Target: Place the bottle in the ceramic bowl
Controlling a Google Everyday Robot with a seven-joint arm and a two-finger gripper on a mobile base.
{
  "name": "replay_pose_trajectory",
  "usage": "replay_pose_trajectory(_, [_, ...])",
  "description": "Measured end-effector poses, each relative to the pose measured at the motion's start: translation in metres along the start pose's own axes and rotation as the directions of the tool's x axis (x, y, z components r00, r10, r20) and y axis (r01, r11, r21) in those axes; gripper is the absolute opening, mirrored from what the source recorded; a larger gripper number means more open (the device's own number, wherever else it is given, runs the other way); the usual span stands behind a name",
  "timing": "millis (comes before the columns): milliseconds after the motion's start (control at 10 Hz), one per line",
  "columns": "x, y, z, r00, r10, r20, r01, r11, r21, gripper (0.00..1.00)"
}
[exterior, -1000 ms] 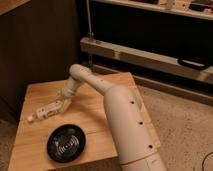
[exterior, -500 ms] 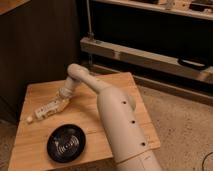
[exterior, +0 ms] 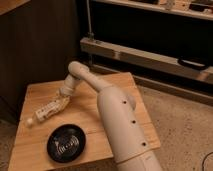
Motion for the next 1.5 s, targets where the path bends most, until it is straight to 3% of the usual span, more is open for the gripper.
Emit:
replay_pose_trajectory(300, [-0.046, 0.032, -0.059, 0.998, -0.056, -0.003, 0.056, 0.998, 0.024, 0.00])
replay_pose_trajectory(400, [-0.067, 0.053, -0.086, 0.997, -0.071, -0.018, 0.071, 0.997, 0.032, 0.00])
replay_pose_trajectory(700, [-0.099, 0.115, -0.128, 0.996, -0.078, -0.032, 0.079, 0.996, 0.037, 0.00])
replay_pose_trajectory(1000, [-0.116, 0.158, -0.128, 0.997, -0.076, -0.020, 0.077, 0.997, 0.017, 0.00])
replay_pose_trajectory(1300, [-0.102, 0.196, -0.100, 0.997, -0.076, -0.021, 0.076, 0.997, -0.026, 0.00])
replay_pose_trajectory(1500, [-0.084, 0.222, -0.086, 0.996, -0.067, -0.060, 0.063, 0.995, -0.073, 0.00])
